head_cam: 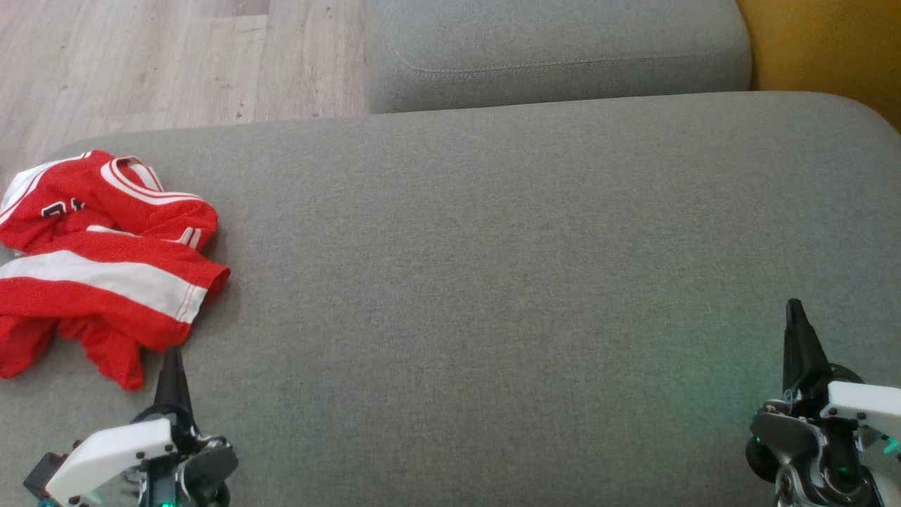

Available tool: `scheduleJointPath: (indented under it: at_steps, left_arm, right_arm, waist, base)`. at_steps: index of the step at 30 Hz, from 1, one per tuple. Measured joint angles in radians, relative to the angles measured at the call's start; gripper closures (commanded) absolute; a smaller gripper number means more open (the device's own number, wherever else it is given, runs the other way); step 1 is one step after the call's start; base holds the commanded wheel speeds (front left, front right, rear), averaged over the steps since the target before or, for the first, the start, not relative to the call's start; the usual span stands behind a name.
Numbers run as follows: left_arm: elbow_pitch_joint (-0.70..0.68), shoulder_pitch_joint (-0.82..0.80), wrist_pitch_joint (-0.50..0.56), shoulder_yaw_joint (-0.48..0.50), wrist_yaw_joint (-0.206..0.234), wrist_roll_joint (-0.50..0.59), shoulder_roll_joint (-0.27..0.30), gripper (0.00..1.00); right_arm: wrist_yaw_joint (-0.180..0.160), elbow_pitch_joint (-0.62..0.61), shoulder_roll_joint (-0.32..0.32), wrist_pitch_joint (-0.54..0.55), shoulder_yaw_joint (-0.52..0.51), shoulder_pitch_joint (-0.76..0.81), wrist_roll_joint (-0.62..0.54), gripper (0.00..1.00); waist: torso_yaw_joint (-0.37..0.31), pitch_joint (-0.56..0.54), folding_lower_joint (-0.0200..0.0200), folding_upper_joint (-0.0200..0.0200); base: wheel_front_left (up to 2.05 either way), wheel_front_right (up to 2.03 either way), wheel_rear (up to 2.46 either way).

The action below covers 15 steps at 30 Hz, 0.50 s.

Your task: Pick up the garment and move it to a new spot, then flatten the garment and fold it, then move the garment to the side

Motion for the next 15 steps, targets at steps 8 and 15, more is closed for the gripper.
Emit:
scheduleJointPath:
  at_steps: [8, 15]
  left_arm:
    - [0.0, 0.0, 0.0, 0.0, 0.0, 0.0, 0.0, 1.0]
    - [0.075, 0.065, -0.002, -0.014, 0.001, 0.0, -0.005, 0.0]
  right_arm:
    - [0.0, 0.0, 0.0, 0.0, 0.0, 0.0, 0.0, 1.0]
    - [0.0, 0.077, 0.008, -0.002, 0.005, 0.061, 0.0, 0.0]
  waist:
    - [0.0, 0.0, 0.0, 0.0]
    - [0.0, 0.0, 0.0, 0.0]
  base:
    - [0.0, 0.0, 0.0]
    - [0.0, 0.0, 0.0]
